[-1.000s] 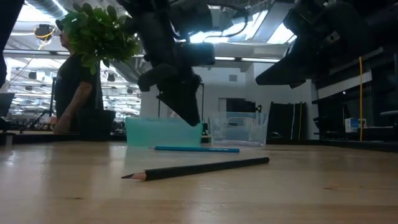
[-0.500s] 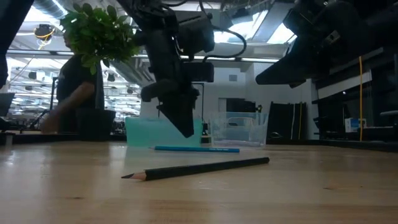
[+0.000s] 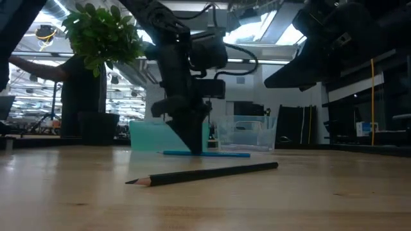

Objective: Sort pens & pencils
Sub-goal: Put the blue pencil into the blue bin

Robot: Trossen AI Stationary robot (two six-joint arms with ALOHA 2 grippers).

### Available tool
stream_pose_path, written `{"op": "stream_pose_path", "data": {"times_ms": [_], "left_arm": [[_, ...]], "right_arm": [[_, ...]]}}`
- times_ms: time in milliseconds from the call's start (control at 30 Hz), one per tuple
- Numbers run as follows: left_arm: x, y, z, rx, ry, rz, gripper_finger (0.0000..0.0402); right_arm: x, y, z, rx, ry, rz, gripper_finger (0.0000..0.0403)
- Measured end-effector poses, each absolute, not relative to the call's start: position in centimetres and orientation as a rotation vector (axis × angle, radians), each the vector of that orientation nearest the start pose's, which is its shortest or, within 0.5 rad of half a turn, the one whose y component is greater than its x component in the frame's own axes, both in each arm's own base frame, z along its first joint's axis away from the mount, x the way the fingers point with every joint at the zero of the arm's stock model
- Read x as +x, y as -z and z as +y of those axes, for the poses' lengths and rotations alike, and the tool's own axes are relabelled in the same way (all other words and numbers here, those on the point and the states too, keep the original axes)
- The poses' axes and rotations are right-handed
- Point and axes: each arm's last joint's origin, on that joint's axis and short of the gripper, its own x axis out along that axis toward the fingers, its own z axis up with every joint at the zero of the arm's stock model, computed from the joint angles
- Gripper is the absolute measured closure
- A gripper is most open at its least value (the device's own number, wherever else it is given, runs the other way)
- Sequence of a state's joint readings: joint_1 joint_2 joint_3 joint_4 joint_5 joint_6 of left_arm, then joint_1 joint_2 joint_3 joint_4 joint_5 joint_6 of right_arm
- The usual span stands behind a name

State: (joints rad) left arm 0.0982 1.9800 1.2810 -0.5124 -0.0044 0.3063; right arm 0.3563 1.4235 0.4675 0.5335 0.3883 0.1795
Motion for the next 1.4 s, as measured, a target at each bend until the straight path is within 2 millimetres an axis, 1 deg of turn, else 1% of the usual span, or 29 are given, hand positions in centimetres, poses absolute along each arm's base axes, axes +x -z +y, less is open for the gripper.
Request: {"op": "stream_pose_path", "data": {"times_ms": [167,300,467,667,1067,1233,1400], "left_arm": [[39.2,-14.0,3.9,0.216,0.12,1.26,0.0307],[40.0,-13.7,4.0,0.183,0.162,1.295,0.0307],[40.8,-13.5,4.0,0.174,0.173,1.354,0.0307],[40.8,-12.9,4.0,0.132,0.166,1.388,0.0307],[40.7,-12.9,3.9,0.112,0.155,1.395,0.0308],[40.7,-12.9,3.9,0.11,0.153,1.397,0.0322],[40.6,-12.8,3.9,0.099,0.147,1.402,0.0355]], "right_arm": [[24.5,-16.0,8.0,0.027,0.068,0.394,0.0379],[24.5,-15.9,8.0,0.025,0.068,0.4,0.0379],[24.5,-15.9,8.0,0.024,0.069,0.401,0.0379],[24.5,-15.9,8.0,0.025,0.069,0.401,0.0379],[24.5,-15.9,8.0,0.04,0.072,0.401,0.0379],[24.5,-15.9,8.0,0.04,0.072,0.401,0.0379],[24.5,-15.9,8.0,0.04,0.072,0.401,0.0379]]}}
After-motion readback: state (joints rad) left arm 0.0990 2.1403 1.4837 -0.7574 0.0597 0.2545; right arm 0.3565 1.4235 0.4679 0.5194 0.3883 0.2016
